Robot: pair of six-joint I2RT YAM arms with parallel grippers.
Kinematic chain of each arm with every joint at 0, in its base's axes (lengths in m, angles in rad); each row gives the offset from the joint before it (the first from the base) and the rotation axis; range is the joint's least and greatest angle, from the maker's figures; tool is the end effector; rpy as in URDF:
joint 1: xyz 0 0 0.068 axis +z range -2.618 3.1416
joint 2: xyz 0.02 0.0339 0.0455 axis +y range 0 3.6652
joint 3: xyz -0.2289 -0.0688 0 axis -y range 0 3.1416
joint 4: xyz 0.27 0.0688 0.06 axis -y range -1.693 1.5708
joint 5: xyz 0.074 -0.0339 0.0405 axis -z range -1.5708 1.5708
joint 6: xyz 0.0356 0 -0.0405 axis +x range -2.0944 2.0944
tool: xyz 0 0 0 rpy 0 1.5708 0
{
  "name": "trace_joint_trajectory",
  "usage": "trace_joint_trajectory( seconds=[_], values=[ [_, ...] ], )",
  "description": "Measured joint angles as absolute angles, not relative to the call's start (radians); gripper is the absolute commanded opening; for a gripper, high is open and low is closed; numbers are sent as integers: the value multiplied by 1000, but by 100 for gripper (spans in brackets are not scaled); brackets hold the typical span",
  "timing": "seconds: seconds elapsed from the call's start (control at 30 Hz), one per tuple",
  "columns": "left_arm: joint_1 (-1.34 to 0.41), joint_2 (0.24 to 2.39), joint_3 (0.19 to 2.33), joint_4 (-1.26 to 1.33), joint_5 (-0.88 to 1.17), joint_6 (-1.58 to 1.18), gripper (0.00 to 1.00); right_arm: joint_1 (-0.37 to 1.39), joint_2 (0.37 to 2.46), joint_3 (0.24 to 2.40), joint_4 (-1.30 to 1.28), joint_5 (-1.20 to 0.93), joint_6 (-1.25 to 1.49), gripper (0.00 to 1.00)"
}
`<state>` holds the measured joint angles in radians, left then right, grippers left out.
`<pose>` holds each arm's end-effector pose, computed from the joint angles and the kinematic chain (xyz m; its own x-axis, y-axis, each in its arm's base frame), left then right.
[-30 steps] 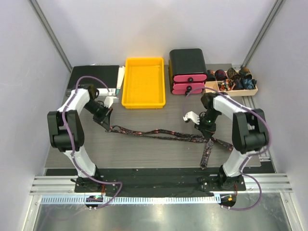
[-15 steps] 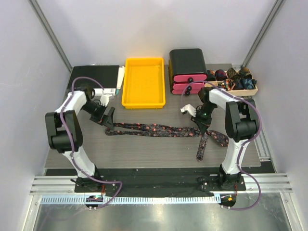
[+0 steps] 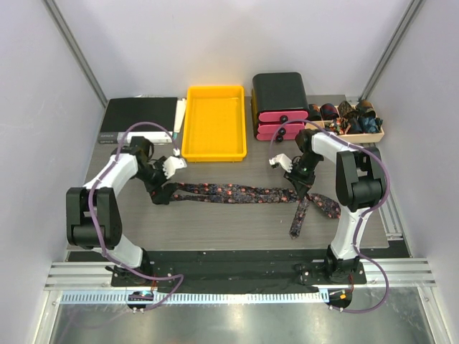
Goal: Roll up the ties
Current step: Flatten out the tie at the center of the board.
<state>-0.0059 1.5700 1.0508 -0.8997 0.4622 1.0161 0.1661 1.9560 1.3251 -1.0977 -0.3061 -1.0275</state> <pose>0.2999 -0.0176 0.1559 -0.4588 0.7636 -0.4544 0.8786 0.4662 -0.1035 0.3360 0.0672 0.1082 -0.4085 -0.8961 -0.1735 -0.8911 0.3504 0.2884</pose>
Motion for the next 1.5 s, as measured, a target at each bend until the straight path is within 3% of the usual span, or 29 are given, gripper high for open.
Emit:
trace_joint_trajectory(
  seconds=[0.03, 0.13, 0.17, 0.33, 0.47, 0.53, 0.83, 0.9, 0.93, 1.03, 1.23, 1.5],
  values=[
    [-18, 1570, 1039, -883, 452, 1028, 94, 166, 1956, 1323, -1095, -306, -1023, 3],
    [-60, 1579, 1010, -823, 409, 1048, 76, 167, 1954, 1317, -1090, -306, -1018, 1],
    [-72, 1588, 1008, -808, 393, 1056, 62, 167, 1951, 1313, -1087, -306, -1017, 1],
    [-88, 1623, 1007, -781, 331, 1063, 34, 169, 1922, 1277, -1058, -306, -1018, 1],
    [-90, 1623, 1006, -801, 311, 1058, 7, 171, 1894, 1242, -1042, -309, -1018, 1],
    [-89, 1623, 1002, -822, 307, 1056, 0, 175, 1876, 1216, -1039, -310, -1022, 1],
    [-45, 1607, 1142, -1185, 364, 1135, 0, 191, 1848, 1176, -1184, -322, -1173, 2],
    [-30, 1647, 1207, -1250, 371, 1139, 0, 195, 1893, 1230, -1231, -323, -1183, 6],
    [-25, 1675, 1234, -1267, 374, 1136, 0, 196, 1934, 1277, -1245, -324, -1183, 16],
    [-11, 1817, 1312, -1286, 374, 1105, 0, 196, 2068, 1417, -1285, -332, -1160, 27],
    [7, 1984, 1340, -1285, 354, 1027, 0, 196, 2123, 1501, -1339, -340, -1092, 32],
    [55, 2011, 1349, -1271, 313, 952, 4, 118, 2069, 1526, -1242, -285, -947, 50]
  ],
)
